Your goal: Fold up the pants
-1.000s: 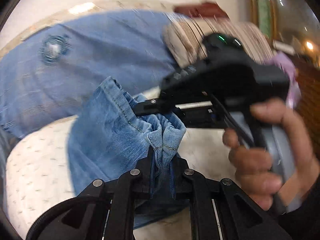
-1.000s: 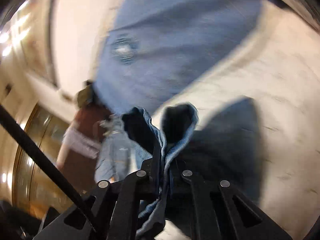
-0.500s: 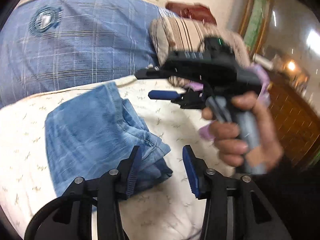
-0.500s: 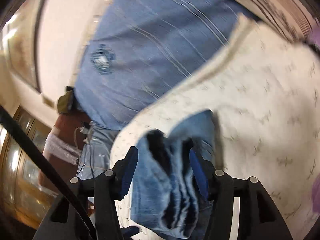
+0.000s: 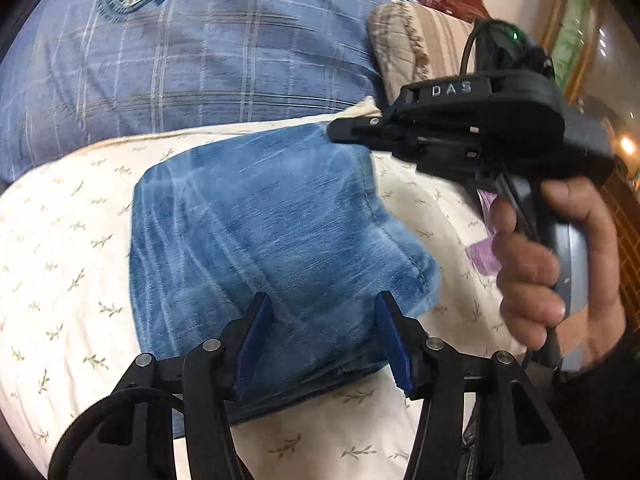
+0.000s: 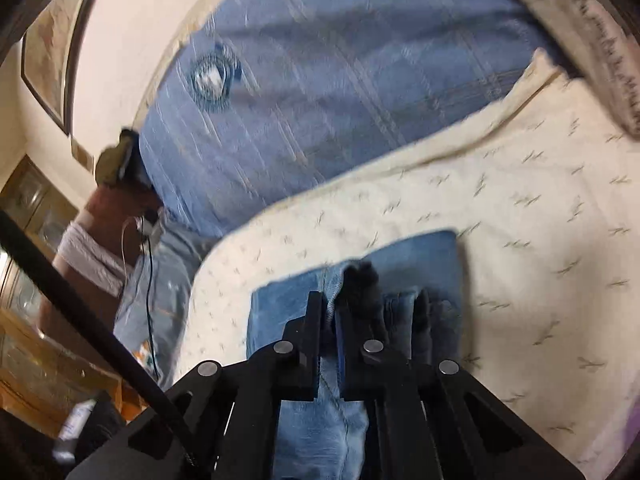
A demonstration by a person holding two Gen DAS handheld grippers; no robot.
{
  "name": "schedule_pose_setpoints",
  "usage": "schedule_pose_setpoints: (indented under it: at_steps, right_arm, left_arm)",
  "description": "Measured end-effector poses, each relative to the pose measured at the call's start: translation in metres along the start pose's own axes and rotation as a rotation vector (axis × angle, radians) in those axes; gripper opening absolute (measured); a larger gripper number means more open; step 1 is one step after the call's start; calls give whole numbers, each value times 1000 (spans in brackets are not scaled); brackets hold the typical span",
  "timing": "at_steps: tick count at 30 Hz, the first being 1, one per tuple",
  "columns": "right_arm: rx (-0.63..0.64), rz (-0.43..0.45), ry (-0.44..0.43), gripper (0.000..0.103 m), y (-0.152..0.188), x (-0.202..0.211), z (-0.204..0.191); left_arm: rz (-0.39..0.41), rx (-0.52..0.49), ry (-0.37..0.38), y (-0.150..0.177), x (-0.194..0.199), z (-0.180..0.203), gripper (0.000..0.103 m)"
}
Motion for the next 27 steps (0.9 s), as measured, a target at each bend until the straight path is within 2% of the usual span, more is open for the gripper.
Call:
schedule_pose_setpoints:
  at_steps: [2,3,5,7,8,9,10,12,14,16,18,21,23,25,26,27]
  right_arm:
    - [10,24,79,2,-1,3,11]
    - [-15,-3,117,2,0,-7,19]
    - [-69,-96,127,4,9,-28,31]
    - [-65,-122,160,9,13,-34,33]
    - [-58,-114,161,11,13,-30,30]
    - [-51,-107,163,18,12,-27,28]
    - [-48,-101,163,30,13,-23,27]
    - [-76,-64,158,43,13,-10,30]
    - [-98,-22,116,44,11,2,28]
    - [-106,19,44,52,14,17,21]
    - [-91,44,26,52,24,26,12]
    - [-71,35,105,48,53,33,6]
    - [-65,18,162,37,70,34,6]
    - [-47,-10,203,16,82,31,4]
    - [-31,-27,243,16,85,29,5]
    - [-22,-36,272,10,88,28,7]
  left_arm:
    - [-22,-41,-21,5,-7,7,53]
    - [-30,-54,-32,7,-11,11,54]
    - [-41,-63,-48,10,-13,10,54]
    - [-40,-46,-23,4,-12,7,54]
    - [-38,-22,2,3,-4,4,54]
    - [-39,-4,24,-6,-9,-1,54]
    - [-36,19,42,-11,-9,-7,54]
    - [-21,55,57,-14,1,-17,54]
    - [-2,81,54,-16,11,-28,54]
    - [6,96,14,-15,16,-39,54]
    - [7,115,-21,-11,21,-45,54]
    - [-18,139,-52,-4,16,-48,54]
    - [-19,145,-67,1,14,-48,54]
    - [-12,120,-97,1,10,-45,54]
    - [-13,104,-108,1,8,-41,54]
    - [-15,92,-118,2,8,-38,54]
Point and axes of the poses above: each gripper's, at about its wrist camera, not at the fingertips, and x roughly against the way its jaws point, z to its right, y to its underside, the point moved 6 cm from there along -x, roughly the way its jaws point
